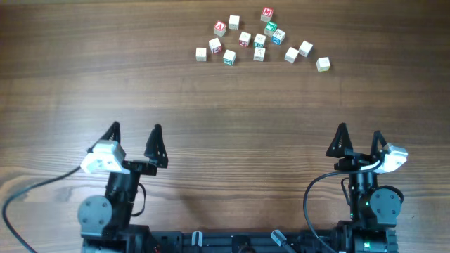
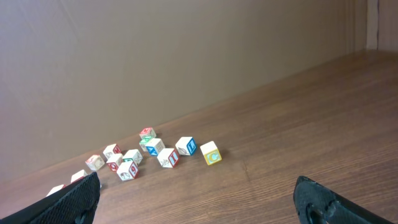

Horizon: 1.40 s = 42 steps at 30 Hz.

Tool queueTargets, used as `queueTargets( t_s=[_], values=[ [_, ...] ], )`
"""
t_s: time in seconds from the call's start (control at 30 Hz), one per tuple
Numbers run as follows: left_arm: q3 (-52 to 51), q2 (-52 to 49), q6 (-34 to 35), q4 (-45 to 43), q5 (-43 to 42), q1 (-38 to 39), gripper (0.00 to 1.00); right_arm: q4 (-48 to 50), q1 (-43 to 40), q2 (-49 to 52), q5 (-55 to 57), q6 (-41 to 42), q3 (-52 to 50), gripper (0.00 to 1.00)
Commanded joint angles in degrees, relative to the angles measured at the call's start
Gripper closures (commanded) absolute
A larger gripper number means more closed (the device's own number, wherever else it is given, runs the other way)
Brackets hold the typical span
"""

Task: Form a circle
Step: 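Reach the left gripper to the block cluster and grasp a white V block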

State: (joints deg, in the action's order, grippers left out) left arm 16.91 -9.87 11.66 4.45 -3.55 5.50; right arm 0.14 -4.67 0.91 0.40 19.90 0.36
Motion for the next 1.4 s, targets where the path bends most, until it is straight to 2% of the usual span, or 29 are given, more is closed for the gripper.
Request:
queueTargets(
  t_s=[0.0, 0.1, 0.23, 0.33, 0.47, 0.6, 0.93, 1.03, 1.23, 1.37],
  values=[
    [11.8, -13.2, -2.5, 3.3, -3.9, -0.5, 0.00, 0.2, 0.1, -0.1, -0.4, 0.0, -0.1, 0.00],
    [23.1, -24.2, -2.4, 9.8, -5.6, -0.5, 0.00, 0.2, 0.1, -0.1, -0.4, 0.0, -0.1, 0.00],
    [41.0, -38.5, -2.4, 25.0, -9.6, -0.5, 0.00, 0.2, 0.1, -0.1, -0.4, 0.0, -0.1, 0.00],
    [47.5, -44.6, -2.3, 31.6, -15.0, -0.5, 0.00, 0.2, 0.1, 0.0, -0.4, 0.0, -0.1, 0.00],
    [47.5, -47.5, -2.2, 29.0, -21.1, -0.5, 0.00, 0.2, 0.1, 0.0, -0.4, 0.0, -0.1, 0.00],
    [49.4, -50.2, 2.1, 22.9, -20.8, -0.5, 0.00, 0.2, 0.1, 0.0, -0.4, 0.0, -0.1, 0.00],
    [76.8, -75.5, 2.3, 32.1, -18.3, -0.5, 0.00, 0.2, 0.1, 0.0, -0.4, 0.0, -0.1, 0.00],
    [81.3, -81.9, 2.3, 31.8, -15.1, -0.3, 0.00, 0.2, 0.1, 0.0, -0.4, 0.0, -0.1, 0.00],
    [81.7, -90.4, 1.9, 30.2, -4.6, 2.3, 0.01, 0.2, 0.1, 0.0, -0.4, 0.0, -0.1, 0.00],
    [81.7, -96.3, -2.4, 30.1, -3.8, 4.8, 0.01, 0.2, 0.1, 0.0, -0.4, 0.0, -0.1, 0.00]
  ],
)
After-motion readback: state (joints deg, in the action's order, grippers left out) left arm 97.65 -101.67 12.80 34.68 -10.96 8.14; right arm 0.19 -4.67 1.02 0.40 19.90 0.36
